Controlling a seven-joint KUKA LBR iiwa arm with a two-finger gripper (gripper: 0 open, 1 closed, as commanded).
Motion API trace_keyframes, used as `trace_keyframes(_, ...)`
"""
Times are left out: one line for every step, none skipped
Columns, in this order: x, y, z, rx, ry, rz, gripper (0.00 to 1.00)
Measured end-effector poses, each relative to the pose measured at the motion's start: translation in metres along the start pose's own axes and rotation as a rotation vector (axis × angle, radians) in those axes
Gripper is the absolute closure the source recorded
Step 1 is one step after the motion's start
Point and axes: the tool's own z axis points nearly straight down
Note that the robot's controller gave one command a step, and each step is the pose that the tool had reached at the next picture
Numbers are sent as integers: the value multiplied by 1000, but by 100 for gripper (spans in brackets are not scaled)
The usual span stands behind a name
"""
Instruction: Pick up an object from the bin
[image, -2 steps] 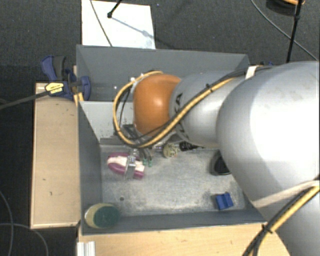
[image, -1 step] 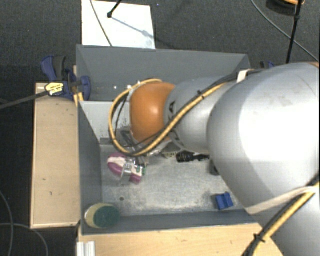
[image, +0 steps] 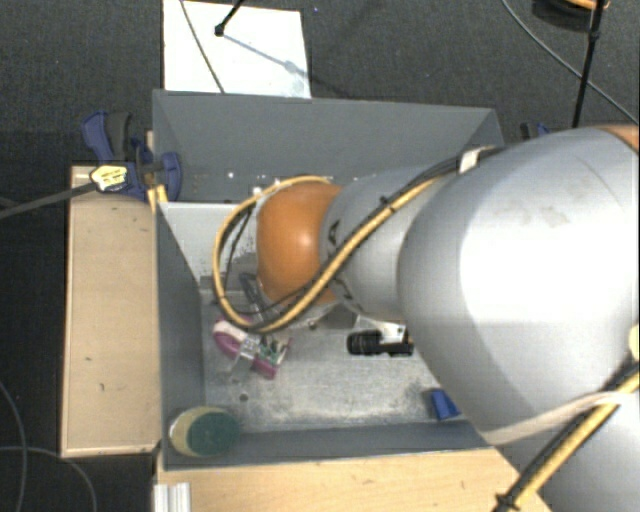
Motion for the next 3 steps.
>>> trace_keyframes(0,-1,1,1,2,3,100)
trace_keyframes(-5,34,-94,-7,-6,3,100)
trace_keyframes(-22,30,-168,-5,-6,4,100)
